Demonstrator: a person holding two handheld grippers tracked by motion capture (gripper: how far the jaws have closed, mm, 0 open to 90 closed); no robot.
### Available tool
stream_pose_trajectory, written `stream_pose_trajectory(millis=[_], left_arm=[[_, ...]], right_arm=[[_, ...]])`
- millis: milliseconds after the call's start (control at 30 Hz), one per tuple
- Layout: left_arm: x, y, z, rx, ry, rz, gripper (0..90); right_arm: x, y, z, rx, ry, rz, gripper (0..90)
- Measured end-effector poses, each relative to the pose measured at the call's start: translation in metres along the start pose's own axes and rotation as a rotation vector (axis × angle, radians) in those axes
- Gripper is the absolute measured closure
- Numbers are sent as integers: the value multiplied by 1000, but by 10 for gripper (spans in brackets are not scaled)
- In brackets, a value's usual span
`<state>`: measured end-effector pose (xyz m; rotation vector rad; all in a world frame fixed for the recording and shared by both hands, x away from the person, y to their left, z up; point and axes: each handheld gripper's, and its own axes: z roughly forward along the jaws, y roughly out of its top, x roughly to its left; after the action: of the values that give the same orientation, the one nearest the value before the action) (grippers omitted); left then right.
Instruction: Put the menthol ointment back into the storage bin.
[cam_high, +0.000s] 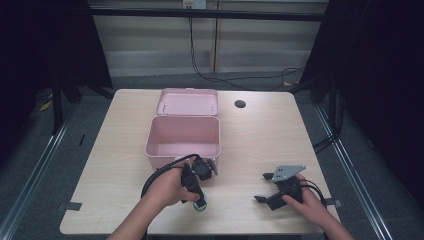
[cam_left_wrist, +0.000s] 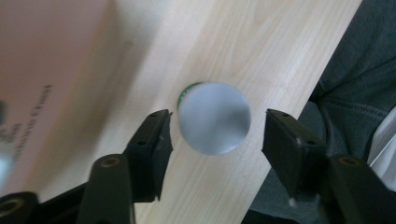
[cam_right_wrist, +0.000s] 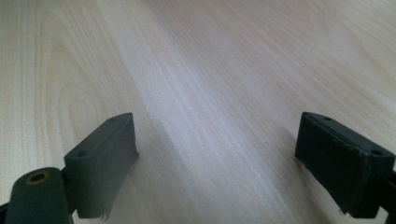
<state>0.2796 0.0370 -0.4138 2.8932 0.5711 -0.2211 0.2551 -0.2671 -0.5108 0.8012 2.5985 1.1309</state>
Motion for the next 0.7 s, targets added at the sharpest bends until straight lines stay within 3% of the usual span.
stream_pose_trajectory(millis=[100,333,500,667,700], left_arm=[[2,1,11,23,24,12,386],[3,6,26,48,6,-1,456],[2,8,22,70,9,-5,499],[1,7,0,46,-12,-36,500],[1,7,-4,55,-14,-26,500]], right_arm=[[0,0,0,0,0,0,121],[0,0,0,1,0,-2,121],[0,0,0,1,1,-2,122],[0,0,0,0,0,1,122],[0,0,0,-2,-1,-3,121]])
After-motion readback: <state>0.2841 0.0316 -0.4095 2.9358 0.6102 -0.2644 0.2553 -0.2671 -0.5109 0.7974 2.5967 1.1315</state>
